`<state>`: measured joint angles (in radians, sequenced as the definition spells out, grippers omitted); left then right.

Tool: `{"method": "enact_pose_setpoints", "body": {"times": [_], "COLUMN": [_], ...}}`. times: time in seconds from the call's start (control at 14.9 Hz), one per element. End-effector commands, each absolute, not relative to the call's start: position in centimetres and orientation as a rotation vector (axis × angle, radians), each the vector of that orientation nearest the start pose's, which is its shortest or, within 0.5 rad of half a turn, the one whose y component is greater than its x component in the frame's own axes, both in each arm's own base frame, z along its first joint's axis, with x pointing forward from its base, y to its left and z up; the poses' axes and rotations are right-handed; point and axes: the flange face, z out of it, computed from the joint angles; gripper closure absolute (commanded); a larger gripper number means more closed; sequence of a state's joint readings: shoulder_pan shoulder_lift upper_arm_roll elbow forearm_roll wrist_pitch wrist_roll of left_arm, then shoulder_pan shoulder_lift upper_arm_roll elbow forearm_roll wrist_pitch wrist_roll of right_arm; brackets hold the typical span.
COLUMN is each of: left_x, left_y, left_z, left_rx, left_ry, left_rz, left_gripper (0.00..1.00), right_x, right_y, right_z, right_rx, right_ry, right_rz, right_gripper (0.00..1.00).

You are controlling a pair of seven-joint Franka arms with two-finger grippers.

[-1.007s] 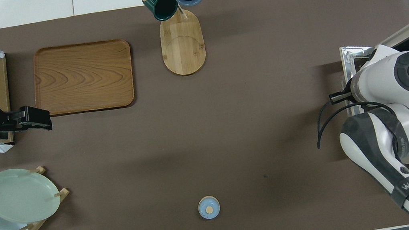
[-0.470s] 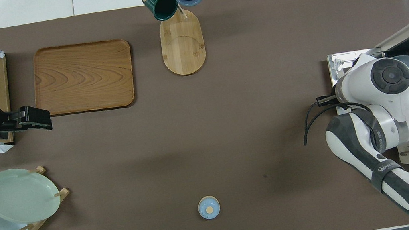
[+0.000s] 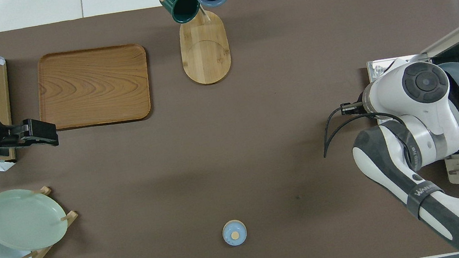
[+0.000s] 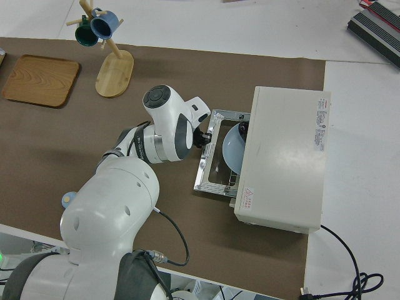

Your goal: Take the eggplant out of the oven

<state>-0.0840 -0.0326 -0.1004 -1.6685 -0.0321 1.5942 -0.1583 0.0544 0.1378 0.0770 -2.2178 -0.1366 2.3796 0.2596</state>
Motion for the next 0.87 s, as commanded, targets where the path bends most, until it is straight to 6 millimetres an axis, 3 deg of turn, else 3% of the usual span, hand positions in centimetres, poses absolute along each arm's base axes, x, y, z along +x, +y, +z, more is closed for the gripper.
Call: {"method": "enact_pose_setpoints", "body": {"times": [0.0,0.13,0.27,0.47,0.6,0.81], "left_x": [53.3,53.3,53.3,53.3,53.3,53.3], "left_y": [-10.0,-10.0,-10.0,-10.0,-10.0,-10.0], "left_z": [59.9,59.9,59.9,59.9,59.9,59.9], "left_rx": [-3.163,-3.163,-3.163,-3.163,-3.163,-3.163], "left_ry": [0.036,0.036,0.036,0.036,0.036,0.036], "left_rz": [0.073,0.073,0.073,0.073,0.073,0.073], "left_gripper": [0.00,0.00,0.00,0.00,0.00,0.00], "right_x": [55.4,55.5,54.5,53.9,53.5,53.8], "right_y": [7.7,7.1,6.0,4.1,1.7,-1.0], "right_z": [36.1,38.8,40.2,40.5,39.9,39.6], "right_rx": [-3.213,-3.257,-3.330,-3.414,-3.419,-3.401], "right_ry": [0.092,0.092,0.072,0.054,0.068,-0.061], "right_rz": [-0.029,0.061,0.113,0.169,0.182,0.151], "right_gripper": [0.63,0.63,0.65,0.65,0.64,0.62]}}
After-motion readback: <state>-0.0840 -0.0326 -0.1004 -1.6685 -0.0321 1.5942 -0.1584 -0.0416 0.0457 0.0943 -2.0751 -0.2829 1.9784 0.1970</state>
